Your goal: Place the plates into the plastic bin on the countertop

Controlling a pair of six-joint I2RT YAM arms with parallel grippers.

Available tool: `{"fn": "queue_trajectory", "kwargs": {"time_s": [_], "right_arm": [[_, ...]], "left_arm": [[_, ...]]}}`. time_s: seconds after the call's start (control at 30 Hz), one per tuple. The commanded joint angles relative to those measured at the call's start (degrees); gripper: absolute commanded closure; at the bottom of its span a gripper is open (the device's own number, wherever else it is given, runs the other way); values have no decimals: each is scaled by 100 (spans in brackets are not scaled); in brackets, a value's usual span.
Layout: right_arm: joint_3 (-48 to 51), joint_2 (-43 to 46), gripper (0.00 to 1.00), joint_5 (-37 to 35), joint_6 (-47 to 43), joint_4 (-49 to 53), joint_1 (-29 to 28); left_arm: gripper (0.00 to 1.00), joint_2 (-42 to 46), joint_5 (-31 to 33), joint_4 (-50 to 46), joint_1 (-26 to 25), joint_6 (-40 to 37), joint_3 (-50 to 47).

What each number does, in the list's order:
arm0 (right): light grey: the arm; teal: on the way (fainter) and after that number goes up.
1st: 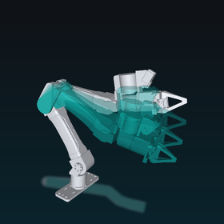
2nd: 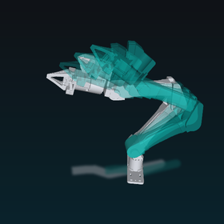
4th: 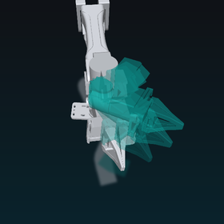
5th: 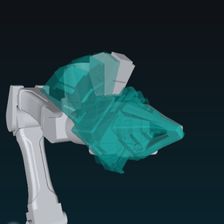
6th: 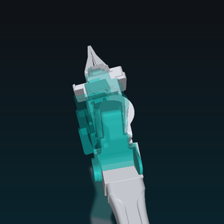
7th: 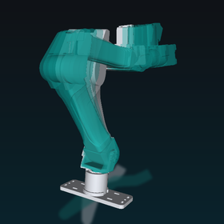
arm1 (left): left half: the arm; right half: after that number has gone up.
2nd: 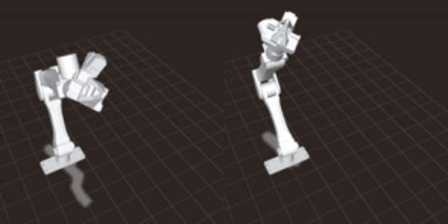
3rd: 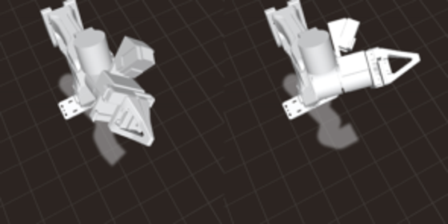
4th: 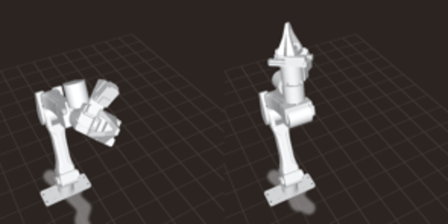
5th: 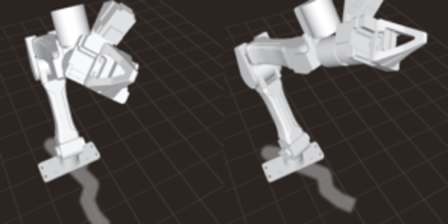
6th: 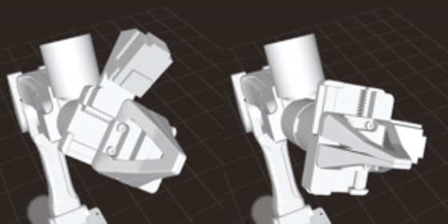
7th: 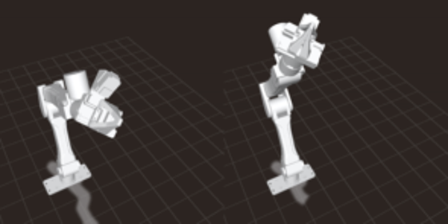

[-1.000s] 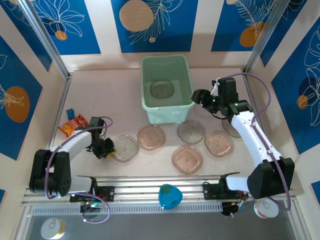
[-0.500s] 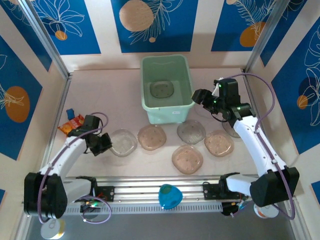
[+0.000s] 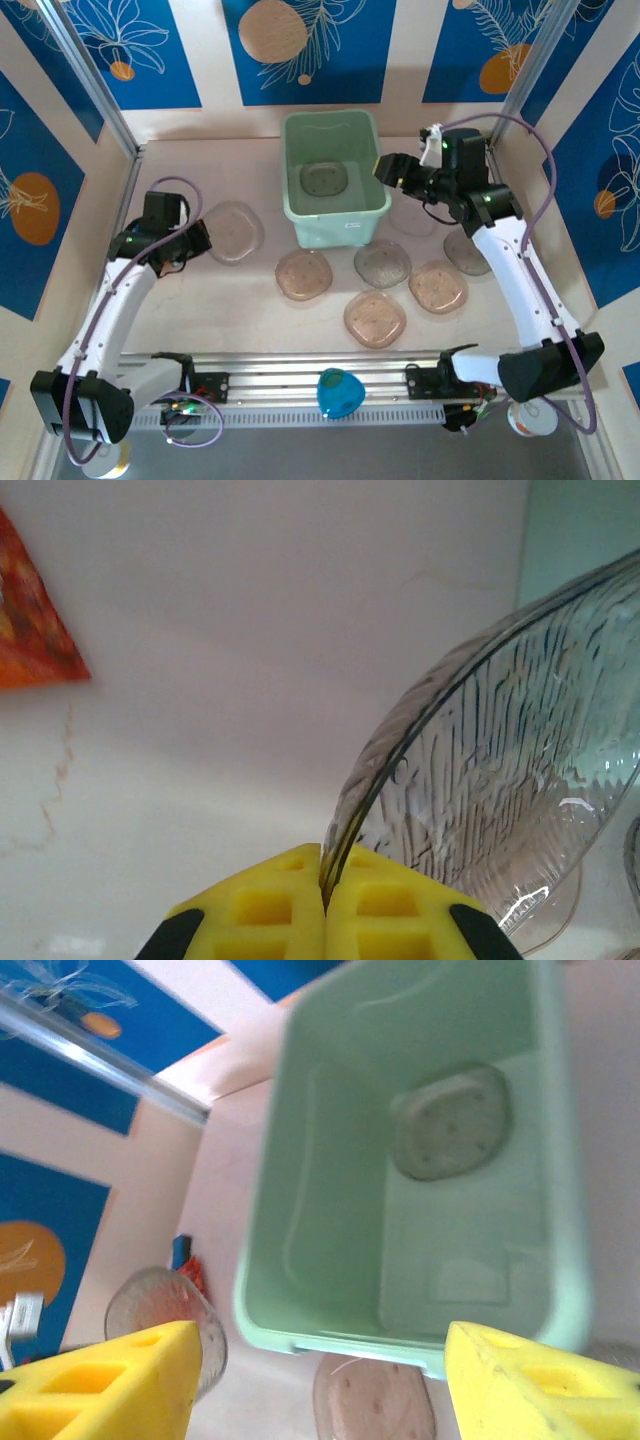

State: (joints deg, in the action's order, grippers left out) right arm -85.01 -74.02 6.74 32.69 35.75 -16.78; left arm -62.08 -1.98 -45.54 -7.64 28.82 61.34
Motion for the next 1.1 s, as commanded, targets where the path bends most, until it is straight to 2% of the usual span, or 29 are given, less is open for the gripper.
{"fn": "queue_trajectory", "kwargs": {"time_s": [0.0,0.1,0.2,0.43,0.7,0.9,1.07], "right_arm": [[-631,-332,36,189,-764,520,-491],[-1116,-688,37,-47,-1107,718,-1007],[-1545,-1109,39,-226,-1346,906,-1399],[-2229,-1825,44,-384,-1634,981,-1900],[-2381,-2016,46,-371,-1977,838,-2106],[-2312,-2073,49,-323,-2032,874,-2113],[-2302,-2106,51,-570,-1968,940,-2111]], "left_arm": [[100,38,382,-251,-43,-552,532],[100,39,458,-248,-36,-767,860],[100,-67,211,-125,-44,-922,1170],[100,-575,-971,107,-47,-916,1893],[100,-938,-1634,-22,-351,-922,2275],[100,-1100,-1602,-129,-734,-1035,2389],[100,-1206,-1541,-197,-1053,-1133,2557]]}}
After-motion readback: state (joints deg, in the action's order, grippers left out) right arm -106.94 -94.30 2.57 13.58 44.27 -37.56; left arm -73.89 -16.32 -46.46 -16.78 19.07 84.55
